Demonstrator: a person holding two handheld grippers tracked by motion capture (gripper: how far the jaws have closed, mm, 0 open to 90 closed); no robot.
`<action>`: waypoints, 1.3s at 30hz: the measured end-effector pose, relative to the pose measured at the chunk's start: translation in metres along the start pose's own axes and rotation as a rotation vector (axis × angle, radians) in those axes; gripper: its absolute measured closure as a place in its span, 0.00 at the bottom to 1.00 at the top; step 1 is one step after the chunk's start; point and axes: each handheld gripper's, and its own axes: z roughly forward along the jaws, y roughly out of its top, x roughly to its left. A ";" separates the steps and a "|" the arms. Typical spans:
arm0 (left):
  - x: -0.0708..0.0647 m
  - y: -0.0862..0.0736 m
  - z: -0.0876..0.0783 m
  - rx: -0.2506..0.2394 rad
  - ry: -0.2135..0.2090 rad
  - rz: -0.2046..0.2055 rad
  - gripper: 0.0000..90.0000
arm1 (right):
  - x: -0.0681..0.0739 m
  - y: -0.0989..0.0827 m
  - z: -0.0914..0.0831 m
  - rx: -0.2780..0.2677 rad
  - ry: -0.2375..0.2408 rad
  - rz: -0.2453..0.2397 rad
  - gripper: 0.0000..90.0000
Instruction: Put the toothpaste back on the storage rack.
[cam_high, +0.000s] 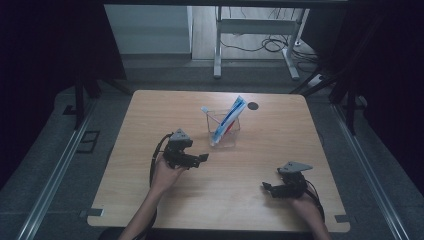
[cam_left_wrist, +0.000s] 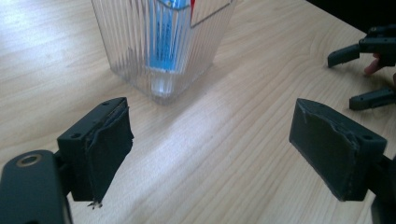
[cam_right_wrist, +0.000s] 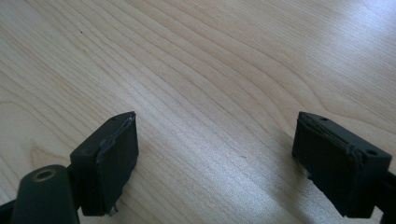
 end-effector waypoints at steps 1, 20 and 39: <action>-0.001 -0.002 -0.002 0.001 0.006 0.002 0.15 | 0.000 0.000 0.000 0.000 -0.001 0.000 0.16; -0.006 -0.039 -0.012 0.047 0.072 0.012 0.10 | 0.000 0.000 0.000 0.000 -0.001 0.002 0.16; -0.013 -0.075 -0.016 0.120 0.129 0.032 0.03 | 0.000 0.000 0.000 -0.002 -0.002 0.000 0.16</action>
